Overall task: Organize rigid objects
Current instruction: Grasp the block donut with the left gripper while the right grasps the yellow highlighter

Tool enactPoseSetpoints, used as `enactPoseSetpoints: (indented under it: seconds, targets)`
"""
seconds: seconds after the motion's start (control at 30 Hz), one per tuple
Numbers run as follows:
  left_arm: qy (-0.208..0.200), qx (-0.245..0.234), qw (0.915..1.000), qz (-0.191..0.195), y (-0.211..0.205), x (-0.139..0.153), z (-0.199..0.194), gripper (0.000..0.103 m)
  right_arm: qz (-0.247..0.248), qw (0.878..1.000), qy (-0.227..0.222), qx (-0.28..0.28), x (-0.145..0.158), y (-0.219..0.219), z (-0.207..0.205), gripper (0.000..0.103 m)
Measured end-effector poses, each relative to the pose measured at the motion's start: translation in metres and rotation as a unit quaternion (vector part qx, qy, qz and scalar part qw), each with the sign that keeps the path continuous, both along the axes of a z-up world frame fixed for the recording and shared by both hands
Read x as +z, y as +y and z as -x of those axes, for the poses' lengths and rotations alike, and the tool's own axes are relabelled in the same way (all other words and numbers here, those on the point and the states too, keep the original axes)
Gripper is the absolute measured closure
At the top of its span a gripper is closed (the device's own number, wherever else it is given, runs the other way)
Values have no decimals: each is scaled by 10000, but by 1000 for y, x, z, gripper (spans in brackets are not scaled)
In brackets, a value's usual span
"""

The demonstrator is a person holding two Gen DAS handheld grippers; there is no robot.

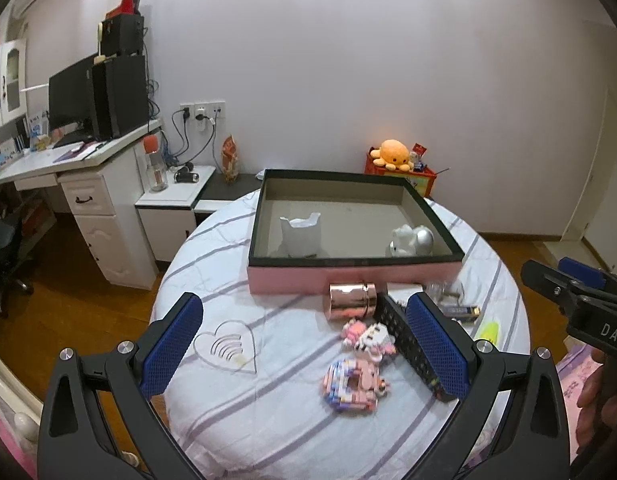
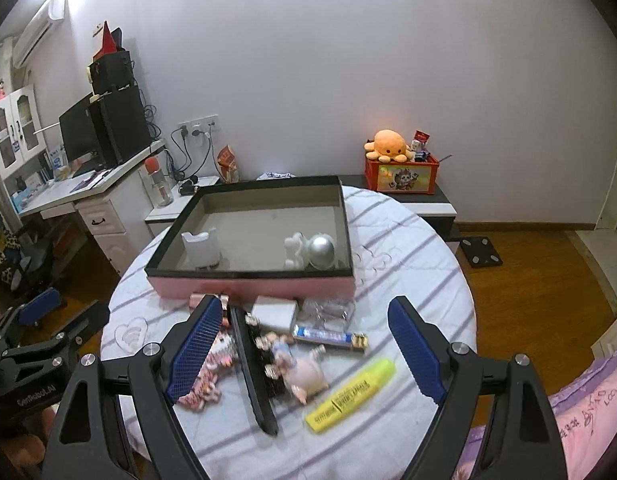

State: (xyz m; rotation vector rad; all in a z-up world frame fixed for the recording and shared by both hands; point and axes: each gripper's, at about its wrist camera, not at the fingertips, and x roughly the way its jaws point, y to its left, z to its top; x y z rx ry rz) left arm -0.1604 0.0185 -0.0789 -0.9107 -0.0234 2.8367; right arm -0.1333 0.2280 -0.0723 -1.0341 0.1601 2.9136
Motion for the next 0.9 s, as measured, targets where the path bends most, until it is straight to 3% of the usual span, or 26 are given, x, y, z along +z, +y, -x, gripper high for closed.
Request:
enactPoseSetpoints:
  seconds: [0.37,0.67,0.9]
  targets:
    - [-175,-103,9996,206,8,-25,-20,0,-15,9993,-354,-77,-33,11,-23,17]
    - [-23,-222,9994,276,11,-30,-33,0,-19,9987,-461,-199,-42,24,-37,17]
    - [-454,-458,9973,362,34,-75,-17,0,2,9952,-884,-414,-73,30,-25,17]
